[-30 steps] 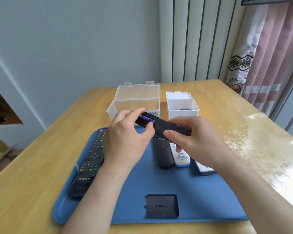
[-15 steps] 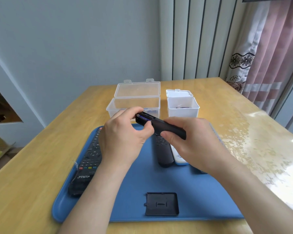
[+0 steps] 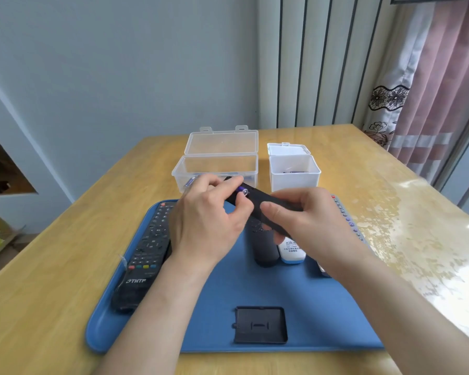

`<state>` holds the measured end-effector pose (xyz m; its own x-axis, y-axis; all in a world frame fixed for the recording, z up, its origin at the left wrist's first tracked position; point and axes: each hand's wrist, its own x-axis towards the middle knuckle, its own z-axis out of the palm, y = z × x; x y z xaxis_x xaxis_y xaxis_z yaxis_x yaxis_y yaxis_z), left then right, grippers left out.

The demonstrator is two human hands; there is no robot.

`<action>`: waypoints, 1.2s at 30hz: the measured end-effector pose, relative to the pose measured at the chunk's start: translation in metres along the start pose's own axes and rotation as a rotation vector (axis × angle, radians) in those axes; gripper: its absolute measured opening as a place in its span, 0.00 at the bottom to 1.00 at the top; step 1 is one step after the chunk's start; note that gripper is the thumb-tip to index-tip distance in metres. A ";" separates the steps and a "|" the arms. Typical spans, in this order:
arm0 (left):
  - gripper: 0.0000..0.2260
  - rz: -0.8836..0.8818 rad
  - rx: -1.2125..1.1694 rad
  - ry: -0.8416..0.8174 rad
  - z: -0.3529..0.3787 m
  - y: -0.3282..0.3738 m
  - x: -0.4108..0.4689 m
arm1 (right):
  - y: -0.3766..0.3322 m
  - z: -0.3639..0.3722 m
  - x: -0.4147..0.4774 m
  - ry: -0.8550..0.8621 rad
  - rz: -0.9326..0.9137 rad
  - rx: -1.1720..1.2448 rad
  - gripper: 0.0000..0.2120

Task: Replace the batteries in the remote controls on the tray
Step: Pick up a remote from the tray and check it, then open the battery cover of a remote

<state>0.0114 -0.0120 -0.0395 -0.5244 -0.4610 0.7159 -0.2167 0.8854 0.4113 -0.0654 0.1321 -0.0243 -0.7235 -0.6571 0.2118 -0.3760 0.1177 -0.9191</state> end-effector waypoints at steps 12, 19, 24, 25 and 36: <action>0.03 -0.304 -0.779 -0.044 -0.007 0.001 0.006 | 0.007 -0.007 0.006 -0.109 0.197 0.338 0.07; 0.11 -1.002 -1.510 -0.361 -0.010 0.004 0.022 | 0.008 -0.017 0.008 -0.007 0.286 0.688 0.07; 0.17 -0.848 -1.091 -0.525 0.024 0.030 0.057 | 0.013 -0.034 0.023 0.171 0.310 0.821 0.10; 0.17 -0.767 -0.931 -0.517 0.035 0.034 0.066 | 0.013 -0.039 0.029 0.201 0.316 0.838 0.10; 0.11 -0.007 -0.120 -0.753 0.135 0.053 0.114 | 0.017 -0.064 0.094 0.329 0.306 0.694 0.16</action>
<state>-0.1714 -0.0096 -0.0125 -0.9527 -0.2630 0.1521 -0.1542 0.8500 0.5036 -0.1769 0.1198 0.0013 -0.9091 -0.4060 -0.0935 0.2301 -0.3020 -0.9251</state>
